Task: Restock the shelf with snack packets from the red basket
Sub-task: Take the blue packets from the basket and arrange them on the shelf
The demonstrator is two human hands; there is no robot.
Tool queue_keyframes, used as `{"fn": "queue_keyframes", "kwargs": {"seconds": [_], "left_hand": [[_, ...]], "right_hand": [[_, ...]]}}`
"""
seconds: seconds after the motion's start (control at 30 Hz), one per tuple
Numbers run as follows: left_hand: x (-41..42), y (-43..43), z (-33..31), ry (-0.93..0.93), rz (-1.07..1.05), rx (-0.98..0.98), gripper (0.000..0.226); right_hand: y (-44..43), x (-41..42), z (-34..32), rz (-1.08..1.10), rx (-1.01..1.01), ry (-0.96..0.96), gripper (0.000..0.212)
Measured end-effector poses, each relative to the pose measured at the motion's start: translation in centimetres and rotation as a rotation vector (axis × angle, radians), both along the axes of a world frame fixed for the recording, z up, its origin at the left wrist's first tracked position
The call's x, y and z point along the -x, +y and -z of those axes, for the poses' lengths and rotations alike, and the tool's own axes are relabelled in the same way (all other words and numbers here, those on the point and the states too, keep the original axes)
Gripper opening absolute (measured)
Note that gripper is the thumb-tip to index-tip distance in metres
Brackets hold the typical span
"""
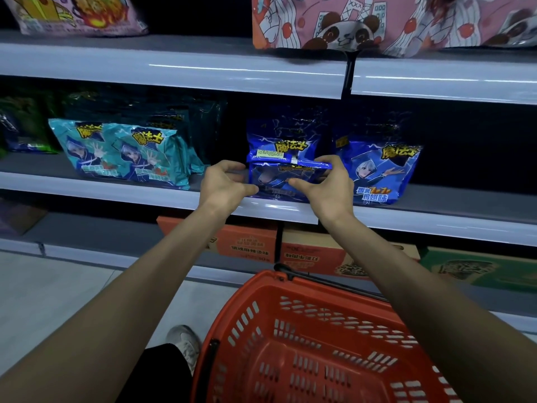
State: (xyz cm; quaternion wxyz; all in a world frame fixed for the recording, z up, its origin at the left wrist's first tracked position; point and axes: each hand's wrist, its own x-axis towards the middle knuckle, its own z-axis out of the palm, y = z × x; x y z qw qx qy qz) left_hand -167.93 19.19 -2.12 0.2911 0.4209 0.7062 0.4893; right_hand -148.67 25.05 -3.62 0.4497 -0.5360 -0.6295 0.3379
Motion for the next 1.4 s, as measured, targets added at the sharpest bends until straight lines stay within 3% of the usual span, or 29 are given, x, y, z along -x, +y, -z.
{"fn": "queue_keyframes", "kwargs": {"seconds": [0.33, 0.53, 0.7, 1.03, 1.27, 1.4], "left_hand": [[-0.6, -0.6, 0.1, -0.006, -0.010, -0.097, 0.036], [-1.2, 1.3, 0.8, -0.012, 0.070, -0.093, 0.043], [-1.6, 2.7, 0.8, 0.015, -0.001, -0.062, 0.054], [-1.5, 5.3, -0.8, -0.094, -0.143, 0.019, 0.063], [-1.4, 5.7, -1.4, -0.208, -0.167, 0.077, 0.056], [-1.5, 5.8, -1.8, -0.270, -0.177, 0.098, 0.066]], "right_hand": [[-0.4, 0.4, -0.5, 0.026, 0.026, 0.027, 0.054], [0.8, 1.4, -1.0, 0.087, 0.021, 0.012, 0.045], [2.0, 1.8, -1.3, 0.078, 0.026, -0.037, 0.045], [3.5, 2.1, -2.8, 0.020, 0.107, -0.089, 0.054], [3.4, 2.5, -2.5, 0.055, 0.097, -0.052, 0.055], [3.5, 2.2, -2.2, 0.042, 0.095, -0.010, 0.054]]}}
